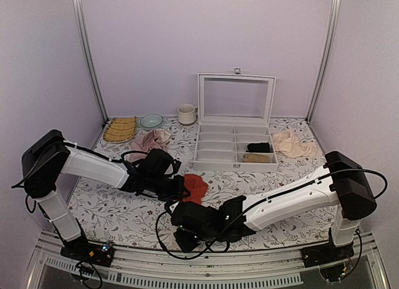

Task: Roll the underwear
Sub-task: Fold the underwear at the center of the board.

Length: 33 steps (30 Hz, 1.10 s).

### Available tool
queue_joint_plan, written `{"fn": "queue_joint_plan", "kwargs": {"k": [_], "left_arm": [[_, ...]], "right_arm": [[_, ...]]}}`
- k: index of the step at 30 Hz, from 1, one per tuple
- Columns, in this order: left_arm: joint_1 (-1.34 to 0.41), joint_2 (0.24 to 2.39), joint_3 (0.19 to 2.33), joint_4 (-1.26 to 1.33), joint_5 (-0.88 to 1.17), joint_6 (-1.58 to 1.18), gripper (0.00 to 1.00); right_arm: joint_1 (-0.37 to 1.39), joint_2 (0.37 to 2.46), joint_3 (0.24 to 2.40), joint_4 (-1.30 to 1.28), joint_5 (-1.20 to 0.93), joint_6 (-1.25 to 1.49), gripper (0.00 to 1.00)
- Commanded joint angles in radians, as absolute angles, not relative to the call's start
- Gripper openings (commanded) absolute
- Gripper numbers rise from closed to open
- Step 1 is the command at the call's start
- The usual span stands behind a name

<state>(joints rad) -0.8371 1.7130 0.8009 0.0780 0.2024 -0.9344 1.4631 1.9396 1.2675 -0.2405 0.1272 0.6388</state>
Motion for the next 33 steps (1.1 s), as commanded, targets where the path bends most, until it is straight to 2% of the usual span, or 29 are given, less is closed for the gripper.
{"fn": "queue_joint_plan", "kwargs": {"k": [1,24,27,30,33], "left_arm": [[-0.823,1.698,0.777,0.12,0.199,-0.944,0.0],[-0.822,1.671,0.752,0.1,0.171,-0.948,0.0],[-0.822,1.662,0.749,0.098,0.169,-0.95,0.09],[-0.825,1.651,0.75,0.083,0.162,-0.951,0.23],[-0.826,1.636,0.754,0.056,0.149,-0.948,0.27]], "right_arm": [[1.463,2.026,1.306,-0.252,0.077,0.608,0.0],[1.463,2.062,1.312,-0.245,0.014,0.592,0.0],[1.464,2.058,1.313,-0.242,0.014,0.587,0.07],[1.463,2.044,1.31,-0.237,0.021,0.582,0.18],[1.464,2.032,1.311,-0.234,0.021,0.577,0.23]]}}
